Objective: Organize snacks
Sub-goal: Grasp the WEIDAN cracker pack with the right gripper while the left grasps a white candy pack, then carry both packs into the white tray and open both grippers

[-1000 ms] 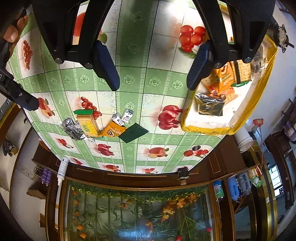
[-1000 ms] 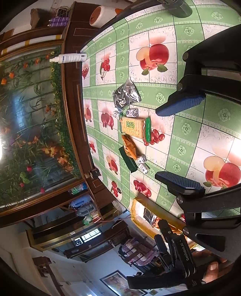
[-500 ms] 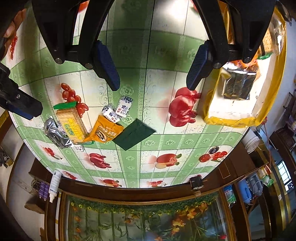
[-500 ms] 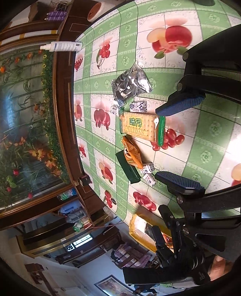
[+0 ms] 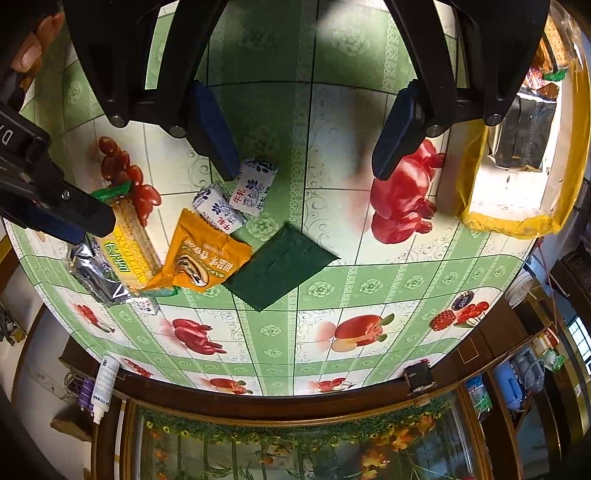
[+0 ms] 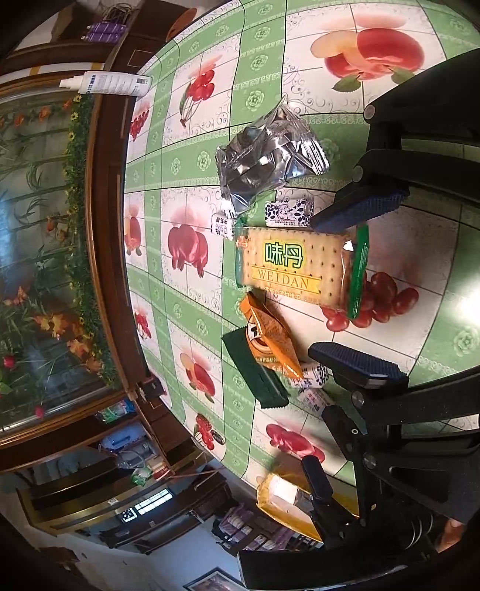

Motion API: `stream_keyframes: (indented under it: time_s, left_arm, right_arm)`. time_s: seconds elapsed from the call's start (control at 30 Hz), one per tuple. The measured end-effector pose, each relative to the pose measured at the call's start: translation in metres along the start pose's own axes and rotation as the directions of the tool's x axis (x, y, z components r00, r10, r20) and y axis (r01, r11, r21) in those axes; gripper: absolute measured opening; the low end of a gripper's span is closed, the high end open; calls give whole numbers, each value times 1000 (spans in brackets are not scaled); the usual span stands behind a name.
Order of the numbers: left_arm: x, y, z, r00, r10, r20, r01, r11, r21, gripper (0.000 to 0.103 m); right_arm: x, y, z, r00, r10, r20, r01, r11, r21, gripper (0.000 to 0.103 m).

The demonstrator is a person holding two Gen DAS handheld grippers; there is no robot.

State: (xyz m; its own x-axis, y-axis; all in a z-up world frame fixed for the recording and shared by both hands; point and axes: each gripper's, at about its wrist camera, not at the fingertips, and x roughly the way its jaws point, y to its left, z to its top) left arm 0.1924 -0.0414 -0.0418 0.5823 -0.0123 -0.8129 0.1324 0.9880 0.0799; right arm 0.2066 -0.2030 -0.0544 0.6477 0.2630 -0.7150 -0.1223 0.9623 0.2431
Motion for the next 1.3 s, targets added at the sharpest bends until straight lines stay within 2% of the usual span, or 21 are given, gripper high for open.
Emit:
stream_keyframes:
  time_s: [0.13,0.33,0.4,0.47,0.5,0.53,0.57,0.67,0.87,1.1,1.3]
  left_arm:
    - [11,1,1,1000,-4,-17,4,1000,-3,75]
    - [19,2,9,1000,-4,6,4,1000,-14,75]
    - [21,3,11,1000,-4,13,5,1000,-23,71]
    - [22,5,13,999,-35,20,36,999,-34,52]
    - [22,5,14,998,-54,21,55,998,-38,45]
    - [21,5,14,997,-69,24,70,997,-38,27]
    - [21,4,15,997,-70,25,71,997,-32,17]
    - [19,1,13,997,-71,28,71,997,-17,17]
    - [6,15,2,987,-160,26,161,984,-71,16]
    - [-30,32,-21,972,-226,69,233,965,-121,16]
    - [-67,41,-46,965,-237,114,251,959,-133,16]
  right_arm:
    - [13,-1,0,1000,-16,-24,16,1000,1,64]
    - [33,-2,4,997,-51,-51,51,999,-8,62]
    - [36,-1,8,996,-67,-56,66,998,-19,61]
    - [40,1,10,993,-108,-55,105,993,-48,49]
    - [41,1,10,992,-113,-53,110,992,-57,49]
    - [40,1,10,992,-112,-50,109,992,-62,48]
    - [40,1,9,993,-111,-48,107,992,-66,48]
    - [35,-4,6,995,-96,-38,94,994,-50,48]
    - [12,-9,-3,998,-61,-8,61,998,-17,48]
    - [-21,-7,-14,999,-12,31,11,1000,8,48]
    - [-48,-5,-36,999,26,48,-27,999,29,48]
